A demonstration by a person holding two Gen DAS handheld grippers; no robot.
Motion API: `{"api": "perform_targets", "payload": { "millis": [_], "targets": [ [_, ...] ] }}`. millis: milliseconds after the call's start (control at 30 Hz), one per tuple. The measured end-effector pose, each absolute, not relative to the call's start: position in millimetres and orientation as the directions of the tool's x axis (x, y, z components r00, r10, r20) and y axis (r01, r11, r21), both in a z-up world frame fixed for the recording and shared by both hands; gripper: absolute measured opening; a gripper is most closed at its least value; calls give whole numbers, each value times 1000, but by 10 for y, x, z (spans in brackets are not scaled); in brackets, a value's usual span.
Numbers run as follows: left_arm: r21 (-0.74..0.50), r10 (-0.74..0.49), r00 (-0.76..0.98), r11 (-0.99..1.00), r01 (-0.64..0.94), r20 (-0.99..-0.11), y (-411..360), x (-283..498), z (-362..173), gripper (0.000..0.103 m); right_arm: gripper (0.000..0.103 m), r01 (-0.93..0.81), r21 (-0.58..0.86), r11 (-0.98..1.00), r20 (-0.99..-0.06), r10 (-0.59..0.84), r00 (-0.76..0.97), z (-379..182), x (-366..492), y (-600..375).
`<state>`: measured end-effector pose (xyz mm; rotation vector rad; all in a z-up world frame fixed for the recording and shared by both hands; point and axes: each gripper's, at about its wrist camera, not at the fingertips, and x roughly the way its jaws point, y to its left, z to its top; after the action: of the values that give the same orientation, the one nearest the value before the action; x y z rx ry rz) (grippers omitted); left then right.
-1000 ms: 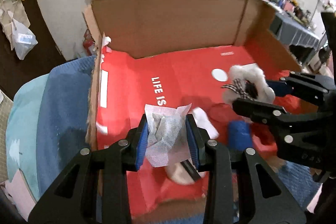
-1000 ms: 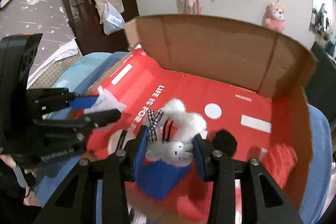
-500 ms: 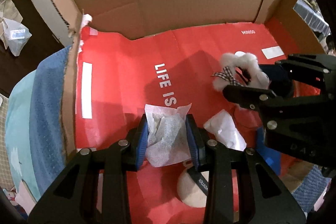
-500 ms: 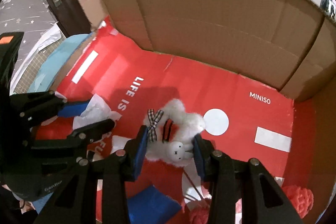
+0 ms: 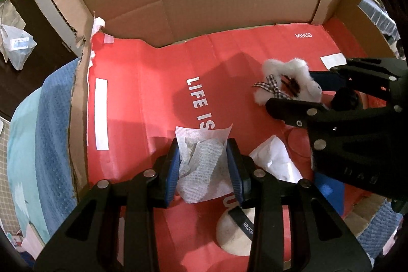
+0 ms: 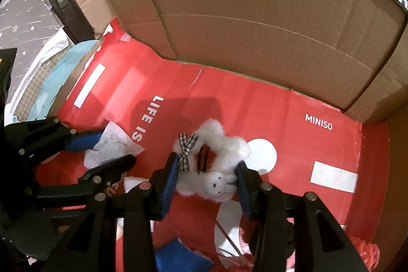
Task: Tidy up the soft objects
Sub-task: 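Carry the paper sheet and white bunny into the box and open both tools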
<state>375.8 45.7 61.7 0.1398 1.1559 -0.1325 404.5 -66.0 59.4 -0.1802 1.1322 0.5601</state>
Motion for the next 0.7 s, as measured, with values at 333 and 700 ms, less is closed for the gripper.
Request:
{"api": "perform_targets", "payload": {
  "millis": [333,700],
  "targets": [
    [29,-42,403,985,169,-914,482,3764,607,35,48,-514,120,849,-894,318,316,574,4024,-608],
    [34,-45,417,983,181,-908,431,3693,610,47,57,-512,109,852,-892,311,328,575,3995,-554]
  ]
}}
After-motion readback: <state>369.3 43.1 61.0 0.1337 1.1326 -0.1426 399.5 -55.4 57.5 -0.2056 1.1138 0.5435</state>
